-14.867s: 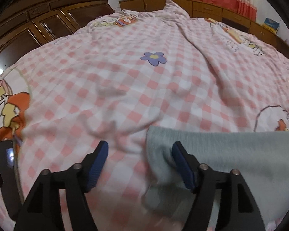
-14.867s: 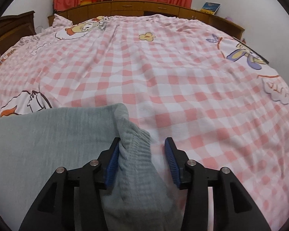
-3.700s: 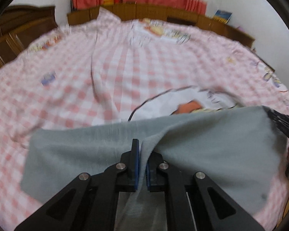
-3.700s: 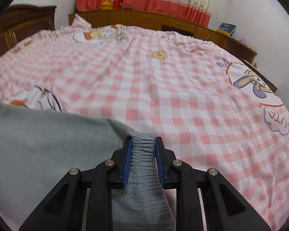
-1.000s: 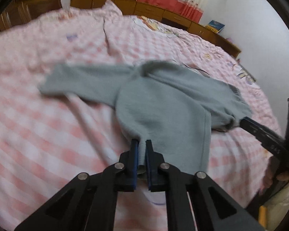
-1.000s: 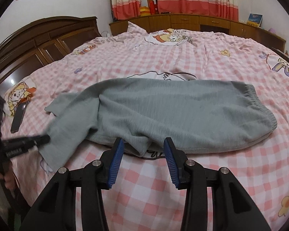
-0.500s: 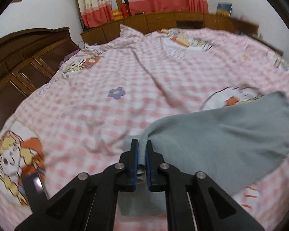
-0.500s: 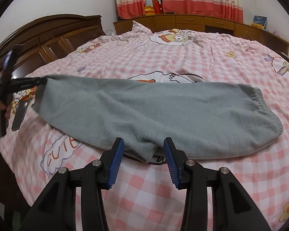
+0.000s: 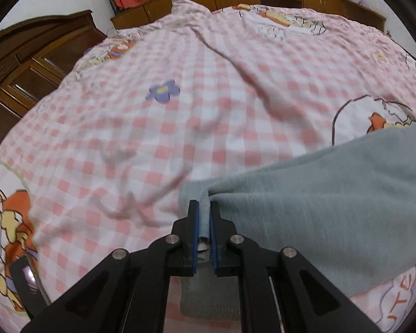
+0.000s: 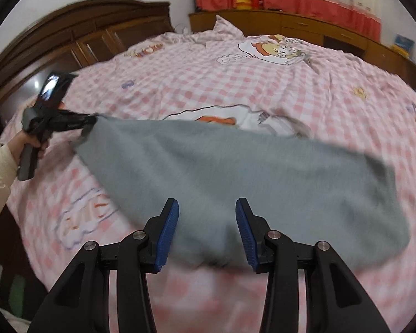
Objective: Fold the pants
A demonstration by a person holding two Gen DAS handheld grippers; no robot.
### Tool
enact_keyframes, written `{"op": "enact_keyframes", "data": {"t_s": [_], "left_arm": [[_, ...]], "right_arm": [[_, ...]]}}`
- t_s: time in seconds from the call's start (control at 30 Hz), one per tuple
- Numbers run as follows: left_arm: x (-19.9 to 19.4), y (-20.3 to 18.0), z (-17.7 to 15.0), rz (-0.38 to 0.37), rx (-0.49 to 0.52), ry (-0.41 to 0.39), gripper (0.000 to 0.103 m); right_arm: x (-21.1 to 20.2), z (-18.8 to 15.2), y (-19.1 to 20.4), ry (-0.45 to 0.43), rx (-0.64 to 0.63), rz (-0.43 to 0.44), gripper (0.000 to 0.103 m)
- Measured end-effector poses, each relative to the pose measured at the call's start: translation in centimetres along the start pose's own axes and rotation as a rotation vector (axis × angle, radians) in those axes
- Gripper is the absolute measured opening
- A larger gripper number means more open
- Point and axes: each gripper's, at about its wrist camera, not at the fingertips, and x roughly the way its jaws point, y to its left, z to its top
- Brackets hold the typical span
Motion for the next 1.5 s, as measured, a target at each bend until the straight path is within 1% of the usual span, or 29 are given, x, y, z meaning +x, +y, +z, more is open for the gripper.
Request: {"op": "enact_keyframes", "data": {"t_s": [0.03,0.07,0.1,0.13,0.17,0.23,0.3,0.33,0.37,0.4,0.47,0.5,0.6,0.63,0.67,0.7,0.73,0.77,0.83,0.9,1.0,1.07,1.17,1.23,1.27,1.3,1.37,1.43,1.5], "left_arm": [[0.3,0.1,-0.2,-0.006,-0.009,0.004,0.007],[0.5,0.2,-0.4,-0.012,-0.020,0.008,0.007],[0.5,0.3,-0.5,-0.017,-0.029,0.008,0.007],[0.5,0.2,-0.6,-0.017,-0.031,0.006,0.007],[0.6,0.2,-0.7,-0.015,-0.029,0.004,0.007],[0.7,0.0,-0.7,-0.010,-0.018,0.006,0.007],[1.0,-0.2,-0.7,-0.005,-0.008,0.009,0.007],[1.2,-0.3,-0.8,-0.003,-0.008,0.011,0.007],[1.2,-0.3,-0.8,-0.003,-0.010,0.012,0.007],[1.4,-0.4,-0.8,-0.001,-0.013,0.013,0.007],[1.5,-0.5,-0.9,0.004,-0.019,0.015,0.007],[1.6,-0.5,-0.9,0.007,-0.019,0.016,0.007],[1.6,-0.7,-0.9,0.020,-0.015,0.020,0.007],[1.6,-0.9,-0.9,0.028,-0.012,0.023,0.007],[1.6,-1.0,-0.8,0.033,-0.011,0.025,0.007],[1.6,-1.0,-0.8,0.039,-0.011,0.025,0.007],[1.5,-1.1,-0.8,0.044,-0.011,0.024,0.007],[1.4,-1.2,-0.8,0.049,-0.013,0.020,0.007],[1.1,-1.1,-0.6,0.055,-0.015,0.011,0.007],[1.0,-1.2,-0.4,0.059,-0.013,0.001,0.007],[1.7,-1.4,0.4,0.053,-0.017,0.001,0.007],[2.4,-1.6,0.8,0.050,-0.019,0.004,0.007],[2.9,-1.5,1.3,0.036,-0.034,0.003,0.007],[3.1,-1.3,1.0,0.031,-0.030,0.008,0.008],[3.1,-1.3,0.9,0.031,-0.025,0.008,0.008],[3.1,-1.3,0.6,0.030,-0.019,0.008,0.011],[3.0,-1.2,0.1,0.031,-0.002,0.009,0.013],[3.0,-1.3,-0.2,0.030,0.006,0.007,0.013],[3.1,-1.4,-0.1,0.033,0.008,0.005,0.013]], "right_arm": [[0.5,0.5,-0.6,0.011,-0.017,-0.018,0.044],[1.2,1.3,-1.8,0.031,-0.037,-0.067,0.044],[1.9,2.0,-3.7,0.052,-0.042,-0.154,0.044],[2.2,2.3,-5.3,0.058,-0.033,-0.209,0.044],[2.1,2.3,-6.5,0.058,-0.021,-0.242,0.044],[1.6,2.1,-10.8,0.055,0.050,-0.344,0.044],[1.0,1.6,-14.3,0.053,0.124,-0.420,0.044],[0.8,1.5,-15.9,0.054,0.157,-0.448,0.046],[0.6,1.2,-17.5,0.052,0.196,-0.474,0.052],[0.7,0.8,-19.1,0.061,0.237,-0.486,0.055],[1.5,0.4,-20.9,0.099,0.282,-0.463,0.056],[2.2,0.2,-21.5,0.118,0.303,-0.410,0.056],[3.9,-0.2,-22.1,0.127,0.376,-0.286,0.056],[4.3,-0.4,-22.2,0.128,0.399,-0.256,0.056],[4.9,-0.7,-22.2,0.122,0.439,-0.232,0.053],[5.1,-0.9,-22.1,0.112,0.458,-0.237,0.047],[4.9,-1.0,-21.9,0.097,0.467,-0.238,0.025],[4.5,-0.9,-21.6,0.085,0.466,-0.235,0.024],[3.0,-0.5,-20.9,0.053,0.443,-0.292,0.024],[1.2,0.3,-20.5,0.013,0.418,-0.327,0.024],[-0.2,1.8,-20.1,-0.008,0.381,-0.359,0.024],[-0.1,2.3,-20.1,-0.008,0.368,-0.383,0.024],[1.4,2.1,-20.6,0.027,0.381,-0.410,0.025],[2.7,1.0,-21.3,0.082,0.391,-0.414,0.029],[4.3,0.3,-21.6,0.149,0.377,-0.420,0.035],[4.9,0.0,-21.7,0.175,0.367,-0.422,0.036],[4.4,-0.1,-21.3,0.164,0.340,-0.432,0.037],[3.0,0.6,-20.6,0.157,0.305,-0.474,0.041],[1.5,1.8,-19.4,0.164,0.250,-0.524,0.041]]}}
